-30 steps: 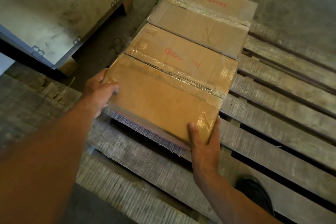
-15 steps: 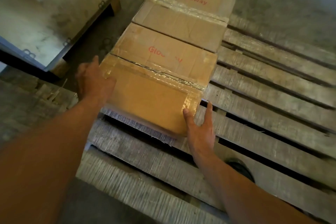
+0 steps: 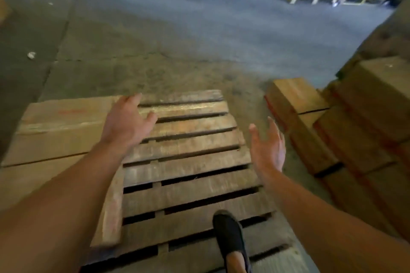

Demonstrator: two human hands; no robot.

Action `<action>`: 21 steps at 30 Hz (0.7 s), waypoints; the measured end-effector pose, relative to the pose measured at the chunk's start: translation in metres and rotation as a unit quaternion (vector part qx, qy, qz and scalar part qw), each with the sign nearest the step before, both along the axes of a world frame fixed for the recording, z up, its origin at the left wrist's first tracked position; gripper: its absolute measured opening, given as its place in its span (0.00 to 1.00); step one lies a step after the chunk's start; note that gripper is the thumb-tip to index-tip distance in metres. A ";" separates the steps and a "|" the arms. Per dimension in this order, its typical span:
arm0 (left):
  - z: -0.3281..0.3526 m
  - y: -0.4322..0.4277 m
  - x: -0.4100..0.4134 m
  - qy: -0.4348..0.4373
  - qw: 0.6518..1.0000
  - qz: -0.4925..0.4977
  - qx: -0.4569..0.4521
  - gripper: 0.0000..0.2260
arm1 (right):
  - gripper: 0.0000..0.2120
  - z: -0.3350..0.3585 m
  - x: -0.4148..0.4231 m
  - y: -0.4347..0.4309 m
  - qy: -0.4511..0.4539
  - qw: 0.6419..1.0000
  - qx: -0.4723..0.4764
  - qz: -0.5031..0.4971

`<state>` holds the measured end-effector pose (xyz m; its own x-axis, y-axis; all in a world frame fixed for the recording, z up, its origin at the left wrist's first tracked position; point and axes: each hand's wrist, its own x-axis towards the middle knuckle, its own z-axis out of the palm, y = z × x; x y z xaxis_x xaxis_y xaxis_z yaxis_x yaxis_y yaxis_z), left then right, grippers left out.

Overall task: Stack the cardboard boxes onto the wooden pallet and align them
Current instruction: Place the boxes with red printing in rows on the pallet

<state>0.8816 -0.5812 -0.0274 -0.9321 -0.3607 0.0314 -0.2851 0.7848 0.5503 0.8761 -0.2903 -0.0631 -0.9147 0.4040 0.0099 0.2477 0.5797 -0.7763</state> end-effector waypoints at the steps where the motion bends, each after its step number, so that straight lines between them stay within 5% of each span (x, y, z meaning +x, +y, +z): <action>1: 0.012 0.031 -0.021 0.016 1.000 -0.023 -0.002 0.28 | 0.30 0.012 -0.008 0.031 0.012 0.999 0.008 -0.030; 14: -0.008 0.420 -0.233 0.044 0.951 -0.301 0.061 0.26 | 0.34 0.020 -0.104 0.375 0.037 0.943 -0.042 -0.329; 21: -0.038 0.589 -0.363 0.026 0.936 -0.326 0.128 0.34 | 0.37 -0.012 -0.197 0.500 0.006 0.898 -0.136 -0.419</action>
<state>0.5184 0.0075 -0.0651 -0.9564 0.2829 0.0724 0.2407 0.6233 0.7440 0.6791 0.2093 -0.0755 -0.2888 0.9392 -0.1856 0.4999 -0.0174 -0.8659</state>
